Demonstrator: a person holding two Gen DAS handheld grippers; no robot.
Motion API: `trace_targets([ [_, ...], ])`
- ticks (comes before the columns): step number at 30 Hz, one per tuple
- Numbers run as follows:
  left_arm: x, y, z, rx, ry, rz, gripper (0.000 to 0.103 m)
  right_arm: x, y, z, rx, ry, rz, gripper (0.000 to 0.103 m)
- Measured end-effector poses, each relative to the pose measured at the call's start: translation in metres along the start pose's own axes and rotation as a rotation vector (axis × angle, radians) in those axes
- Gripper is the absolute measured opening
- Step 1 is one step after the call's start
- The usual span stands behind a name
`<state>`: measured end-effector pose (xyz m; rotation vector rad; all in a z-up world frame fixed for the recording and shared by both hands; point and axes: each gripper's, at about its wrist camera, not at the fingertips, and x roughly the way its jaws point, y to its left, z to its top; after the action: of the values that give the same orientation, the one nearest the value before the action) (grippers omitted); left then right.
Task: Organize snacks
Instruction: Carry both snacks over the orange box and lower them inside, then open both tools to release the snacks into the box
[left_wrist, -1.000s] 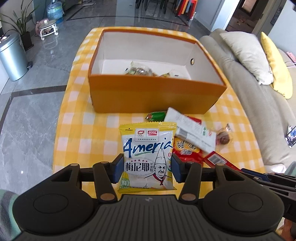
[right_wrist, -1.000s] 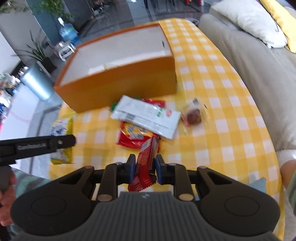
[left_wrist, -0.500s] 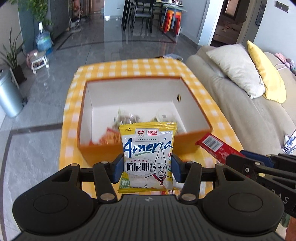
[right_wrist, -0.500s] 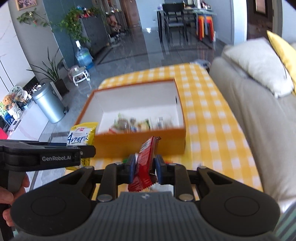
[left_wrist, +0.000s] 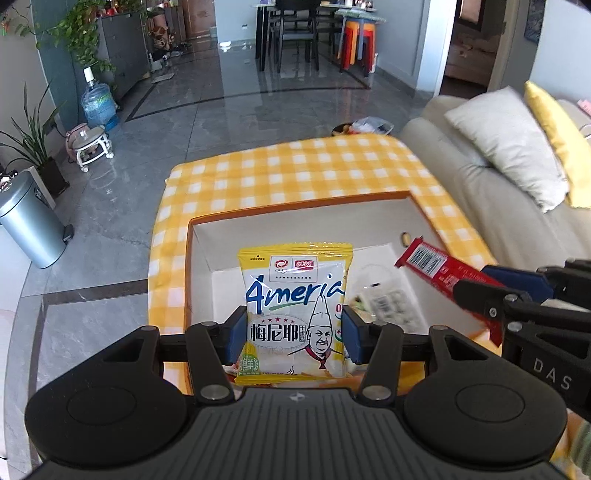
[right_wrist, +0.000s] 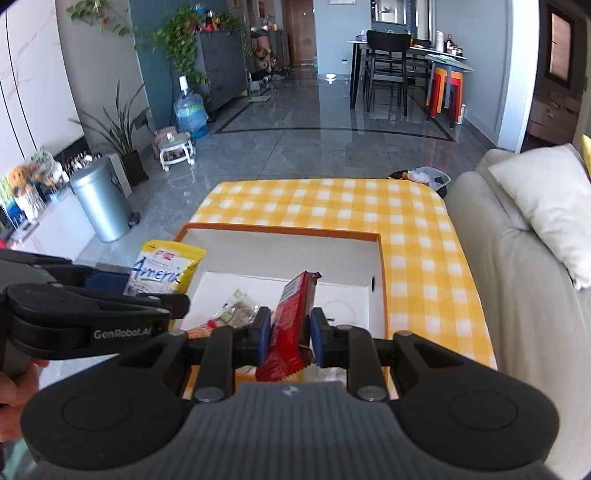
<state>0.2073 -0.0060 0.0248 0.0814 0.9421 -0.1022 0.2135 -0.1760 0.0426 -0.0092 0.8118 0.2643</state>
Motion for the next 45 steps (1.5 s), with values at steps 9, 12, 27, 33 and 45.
trace_targets([
  [9,0.066,0.008,0.000,0.044,0.113,0.083,0.059,0.081,0.004,0.000,-0.147,0.097,-0.058,0.019],
  [12,0.082,0.008,-0.004,0.050,0.151,0.097,0.059,0.103,0.003,-0.003,-0.166,0.129,-0.064,0.019],
  [27,0.129,-0.001,-0.016,0.164,0.252,0.177,0.059,0.163,-0.003,-0.021,-0.206,0.267,-0.140,0.019],
  [33,0.133,0.001,-0.015,0.157,0.256,0.180,0.064,0.169,-0.001,-0.025,-0.221,0.309,-0.151,0.020],
  [45,0.101,0.006,-0.016,0.125,0.172,0.130,0.078,0.149,0.000,-0.021,-0.212,0.270,-0.140,0.050],
])
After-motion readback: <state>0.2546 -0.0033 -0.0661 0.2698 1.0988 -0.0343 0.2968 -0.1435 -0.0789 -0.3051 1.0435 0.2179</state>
